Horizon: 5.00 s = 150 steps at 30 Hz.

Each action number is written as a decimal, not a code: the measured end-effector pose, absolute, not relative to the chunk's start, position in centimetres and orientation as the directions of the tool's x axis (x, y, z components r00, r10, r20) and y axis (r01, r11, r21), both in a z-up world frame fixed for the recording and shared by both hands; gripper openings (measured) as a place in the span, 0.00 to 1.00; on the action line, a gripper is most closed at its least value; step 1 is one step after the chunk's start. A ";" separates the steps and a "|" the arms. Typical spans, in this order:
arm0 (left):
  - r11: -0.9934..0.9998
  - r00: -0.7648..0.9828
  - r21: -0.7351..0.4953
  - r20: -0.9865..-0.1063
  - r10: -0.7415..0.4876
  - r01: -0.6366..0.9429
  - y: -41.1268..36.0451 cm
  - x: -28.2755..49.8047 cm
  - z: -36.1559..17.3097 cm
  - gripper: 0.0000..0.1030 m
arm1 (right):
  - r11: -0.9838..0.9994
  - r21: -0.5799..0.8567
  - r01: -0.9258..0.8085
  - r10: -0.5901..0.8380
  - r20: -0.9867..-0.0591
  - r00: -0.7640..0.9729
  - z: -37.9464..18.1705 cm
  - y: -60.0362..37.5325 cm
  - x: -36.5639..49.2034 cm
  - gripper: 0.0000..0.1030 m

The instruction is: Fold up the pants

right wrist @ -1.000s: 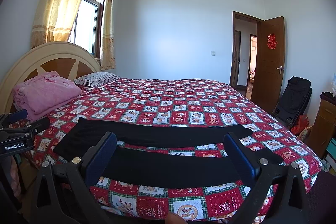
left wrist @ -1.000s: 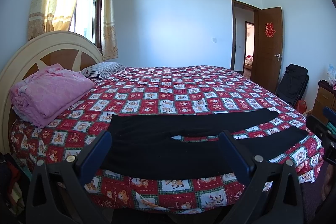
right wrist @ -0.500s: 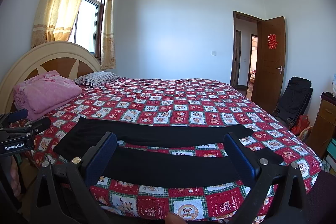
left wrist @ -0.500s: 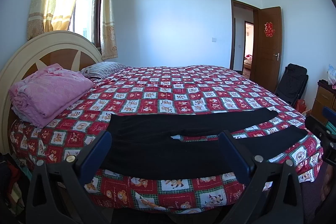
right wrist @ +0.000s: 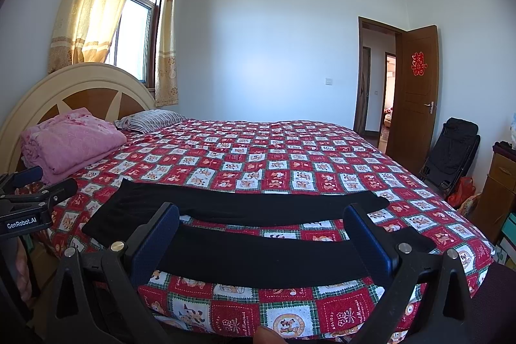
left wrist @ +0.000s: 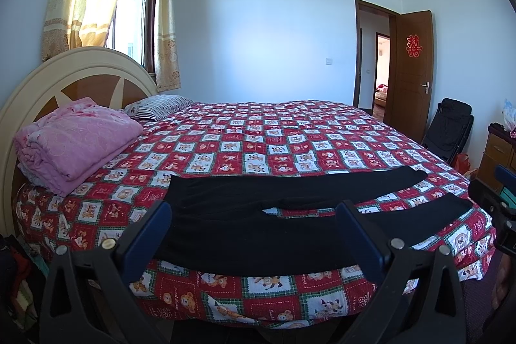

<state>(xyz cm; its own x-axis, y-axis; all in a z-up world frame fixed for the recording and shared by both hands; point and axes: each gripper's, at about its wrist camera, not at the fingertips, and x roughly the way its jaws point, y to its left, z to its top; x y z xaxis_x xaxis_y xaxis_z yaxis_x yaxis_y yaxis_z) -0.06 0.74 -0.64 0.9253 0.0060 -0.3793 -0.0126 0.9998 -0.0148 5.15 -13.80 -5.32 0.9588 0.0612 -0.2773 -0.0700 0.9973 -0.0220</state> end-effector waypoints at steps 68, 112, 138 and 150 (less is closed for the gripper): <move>0.979 0.641 -0.193 -0.760 -0.105 -0.068 22.0 35.6 -17.7 0.29 | 0.998 0.033 0.057 -0.021 -0.668 0.744 -15.8 -29.6 28.6 0.42; 0.992 0.616 -0.129 -0.782 -0.096 -0.009 20.4 37.4 -18.1 0.38 | 0.989 0.107 0.101 0.026 -0.803 0.596 -23.2 -47.4 54.1 0.42; 0.938 0.753 -0.321 -0.583 -0.306 0.132 21.9 33.1 -13.4 0.13 | 0.992 0.129 0.005 0.068 -0.556 0.828 -13.3 -46.5 41.4 0.05; 0.898 0.801 -0.375 -0.451 -0.395 0.231 23.1 26.7 -11.6 0.13 | 0.972 0.234 0.000 0.106 -0.442 0.891 -12.8 -48.3 30.6 0.05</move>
<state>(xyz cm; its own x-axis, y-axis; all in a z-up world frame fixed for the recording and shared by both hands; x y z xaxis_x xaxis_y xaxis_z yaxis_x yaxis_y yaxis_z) 26.75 23.07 -11.56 0.8006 -0.3947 -0.4508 0.2313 0.8976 -0.3752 30.63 -48.35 -12.81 0.8909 0.1059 -0.4416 0.0002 0.9723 0.2336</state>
